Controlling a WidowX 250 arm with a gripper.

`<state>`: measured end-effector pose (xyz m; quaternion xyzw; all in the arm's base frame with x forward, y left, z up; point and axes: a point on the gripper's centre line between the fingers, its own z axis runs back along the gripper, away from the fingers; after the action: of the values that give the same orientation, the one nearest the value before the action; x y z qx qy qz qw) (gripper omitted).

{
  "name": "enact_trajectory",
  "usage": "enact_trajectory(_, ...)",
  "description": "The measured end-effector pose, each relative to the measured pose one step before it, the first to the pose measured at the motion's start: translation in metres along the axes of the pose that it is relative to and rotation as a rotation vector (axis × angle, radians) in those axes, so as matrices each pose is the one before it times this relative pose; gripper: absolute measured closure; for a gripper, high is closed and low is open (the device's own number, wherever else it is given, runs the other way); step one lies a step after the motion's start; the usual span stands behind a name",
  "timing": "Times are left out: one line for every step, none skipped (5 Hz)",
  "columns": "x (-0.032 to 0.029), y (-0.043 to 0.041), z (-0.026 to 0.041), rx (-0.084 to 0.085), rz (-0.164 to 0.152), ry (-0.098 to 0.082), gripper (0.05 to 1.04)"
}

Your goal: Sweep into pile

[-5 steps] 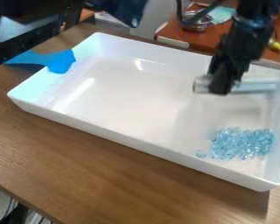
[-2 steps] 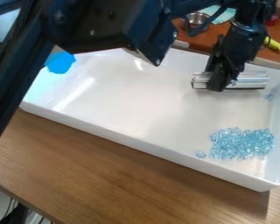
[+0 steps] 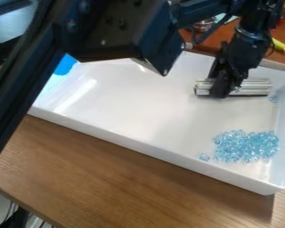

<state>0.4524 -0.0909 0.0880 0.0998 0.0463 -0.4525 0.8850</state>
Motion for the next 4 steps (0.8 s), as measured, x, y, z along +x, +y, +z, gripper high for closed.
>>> enact_trajectory(0.00439, -0.00163, -0.00191, 0.0161, -0.0121, -0.0193, 0.702)
enact_trajectory(-0.00618, -0.00991, -0.00006, 0.0055, -0.022, -0.0021, 0.702)
enact_trajectory(-0.00954, -0.02054, 0.00032, -0.0121, -0.0382, -0.0014, 0.702)
enact_trajectory(-0.01199, -0.02603, 0.00381, -0.025, -0.0549, 0.0052, 0.702)
